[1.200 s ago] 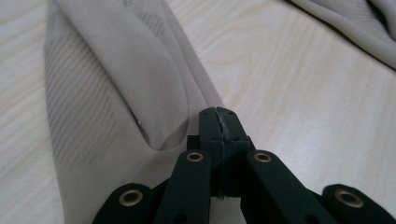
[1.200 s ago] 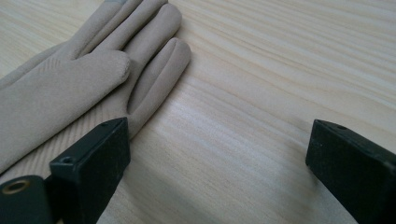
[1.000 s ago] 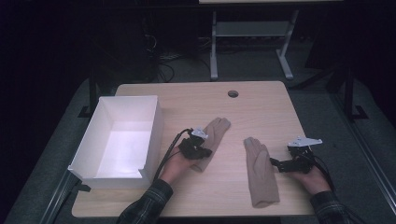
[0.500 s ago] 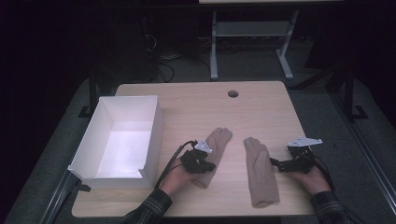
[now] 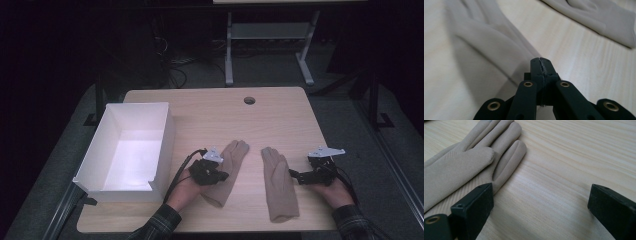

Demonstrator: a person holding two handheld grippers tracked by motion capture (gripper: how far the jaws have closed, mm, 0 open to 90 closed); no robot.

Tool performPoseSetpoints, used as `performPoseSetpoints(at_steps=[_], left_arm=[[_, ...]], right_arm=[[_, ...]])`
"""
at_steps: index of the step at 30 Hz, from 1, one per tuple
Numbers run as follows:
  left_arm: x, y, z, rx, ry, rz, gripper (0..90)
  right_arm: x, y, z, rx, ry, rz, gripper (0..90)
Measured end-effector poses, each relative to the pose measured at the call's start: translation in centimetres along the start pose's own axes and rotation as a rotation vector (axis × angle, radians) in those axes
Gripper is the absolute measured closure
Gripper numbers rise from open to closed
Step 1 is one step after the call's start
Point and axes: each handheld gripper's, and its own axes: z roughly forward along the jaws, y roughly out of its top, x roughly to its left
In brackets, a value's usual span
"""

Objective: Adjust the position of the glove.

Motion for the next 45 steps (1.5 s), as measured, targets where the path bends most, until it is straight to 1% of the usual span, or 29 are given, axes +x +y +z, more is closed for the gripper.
performPoseSetpoints(at_steps=[2,4,5,6,7,9,11,12,14,16,18,21,25,29,32,35,37,39,40,43,44,45], left_arm=[[0.7,-0.1,-0.4,-0.023,0.036,-0.026,89.5],[1.4,-0.3,-0.7,-0.03,0.069,-0.059,89.6],[1.8,-0.4,-0.7,-0.03,0.08,-0.064,89.6],[2.1,-0.4,-0.7,-0.035,0.097,-0.084,89.5],[2.5,-0.5,-0.8,-0.027,0.109,-0.089,89.5],[3.1,-0.5,-0.7,-0.036,0.129,-0.11,88.6],[3.6,-0.5,-0.5,-0.036,0.15,-0.121,86.4],[3.9,-0.5,-0.5,-0.036,0.154,-0.13,85.5],[4.2,-0.6,-0.3,-0.032,0.161,-0.131,82.9],[4.4,-0.7,-0.2,-0.031,0.157,-0.141,79.7],[4.3,-0.7,0.0,-0.026,0.154,-0.138,74.8],[4.3,-0.8,0.2,-0.02,0.152,-0.136,71.1],[4.3,-0.9,0.6,0.003,0.15,-0.138,69.4],[4.3,-1.0,0.7,0.004,0.148,-0.134,69.5],[4.4,-1.1,0.8,0.003,0.131,-0.142,71.9],[4.5,-1.3,0.9,-0.011,0.109,-0.159,76.7],[4.5,-1.3,0.9,-0.01,0.1,-0.154,81.4],[4.4,-1.2,0.9,-0.008,0.099,-0.155,85.9],[4.3,-1.1,0.9,0.001,0.109,-0.13,87.1],[4.2,-1.0,0.8,0.004,0.111,-0.133,88.0],[4.3,-1.0,0.8,0.002,0.109,-0.136,88.1],[4.3,-1.0,0.7,0.001,0.107,-0.139,88.2]], right_arm=[[0.0,0.0,0.0,0.0,0.0,0.001,5.8],[0.0,0.0,0.0,0.0,0.0,0.0,5.8],[0.0,0.0,0.0,0.0,0.0,0.0,5.8],[0.0,0.0,0.0,0.0,0.0,0.001,5.8],[0.0,0.0,0.0,0.0,0.0,0.001,5.8],[0.0,0.0,0.0,0.0,0.0,0.0,5.8],[0.0,0.0,0.0,0.0,0.0,0.0,5.8],[0.0,0.0,0.0,0.0,0.0,0.0,5.8],[0.0,0.0,0.0,0.0,0.0,0.001,5.8],[0.0,0.0,0.0,0.0,0.0,0.002,5.8],[0.0,0.0,0.0,-0.001,0.0,0.003,5.8],[0.0,0.0,0.0,-0.001,0.0,0.005,5.8],[0.0,0.0,0.0,-0.001,0.0,0.004,5.8],[0.0,0.0,0.0,-0.001,0.0,0.004,5.8],[0.0,0.0,0.0,-0.001,0.0,0.004,5.8],[0.0,0.0,0.0,-0.001,0.0,0.003,5.8],[0.0,0.0,0.0,-0.001,0.0,0.004,5.8],[0.0,0.0,0.0,-0.001,0.0,0.003,5.8],[0.0,0.0,0.0,-0.001,0.001,0.001,5.8],[0.1,-0.1,-0.1,0.004,0.011,-0.006,6.3],[0.1,0.0,-0.2,0.007,0.018,-0.008,9.2],[0.0,0.0,-0.4,0.01,0.024,-0.02,15.1]])
